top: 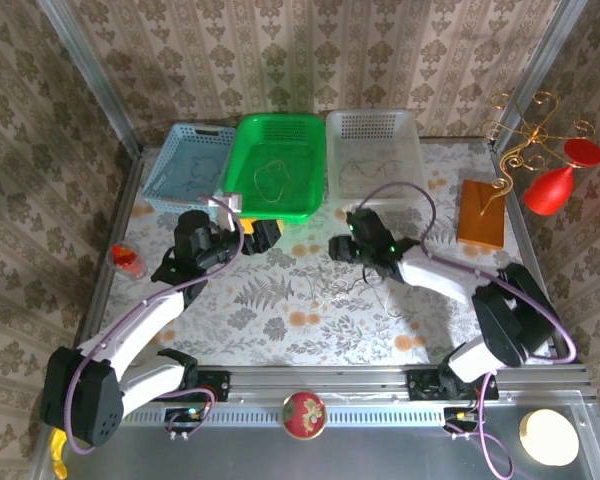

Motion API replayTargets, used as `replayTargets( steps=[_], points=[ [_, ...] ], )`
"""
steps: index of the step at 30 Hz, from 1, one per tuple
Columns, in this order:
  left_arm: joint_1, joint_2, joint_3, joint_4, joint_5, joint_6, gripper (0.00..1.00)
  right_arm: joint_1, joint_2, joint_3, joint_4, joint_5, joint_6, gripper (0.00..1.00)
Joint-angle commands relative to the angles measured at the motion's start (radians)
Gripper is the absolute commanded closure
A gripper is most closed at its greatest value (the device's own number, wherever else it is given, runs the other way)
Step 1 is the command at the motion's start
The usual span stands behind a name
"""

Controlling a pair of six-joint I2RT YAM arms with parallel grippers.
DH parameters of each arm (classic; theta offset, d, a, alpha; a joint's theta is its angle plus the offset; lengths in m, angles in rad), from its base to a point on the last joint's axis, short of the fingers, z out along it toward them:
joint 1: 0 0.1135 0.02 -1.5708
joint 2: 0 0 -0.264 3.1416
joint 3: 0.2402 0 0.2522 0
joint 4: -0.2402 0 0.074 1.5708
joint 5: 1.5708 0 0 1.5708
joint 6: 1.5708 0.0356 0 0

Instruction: Untangle the cables

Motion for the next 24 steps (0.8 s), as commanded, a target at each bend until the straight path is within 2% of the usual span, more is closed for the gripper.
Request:
replayTargets(
  steps=[1, 6, 11, 17, 21, 24],
  points=[
    [-0.003, -0.03, -0.011, -0.004, 0.003, 0.019, 0.0, 0.026, -0.11, -0.119, 0.021, -0.064, 0.004, 0.41],
    [-0.003, -0.009, -0.006, 0.019, 0.026, 0.008, 0.0, 0.033, -0.133, -0.2, 0.066, -0.136, -0.04, 0.4],
    [-0.005, -0.004, -0.006, 0.036, 0.036, -0.005, 0.0, 0.034, -0.096, -0.208, 0.114, -0.201, -0.084, 0.4],
    [-0.008, -0.005, -0.004, 0.04, 0.036, -0.011, 0.0, 0.034, 0.035, -0.157, 0.146, -0.212, -0.107, 0.41],
    [-0.012, -0.008, -0.003, 0.035, 0.036, -0.01, 0.0, 0.035, 0.077, -0.119, 0.15, -0.231, -0.117, 0.48],
    [-0.014, -0.01, -0.005, 0.031, 0.034, -0.006, 0.0, 0.034, 0.063, -0.094, 0.127, -0.237, -0.128, 0.57]
  ],
)
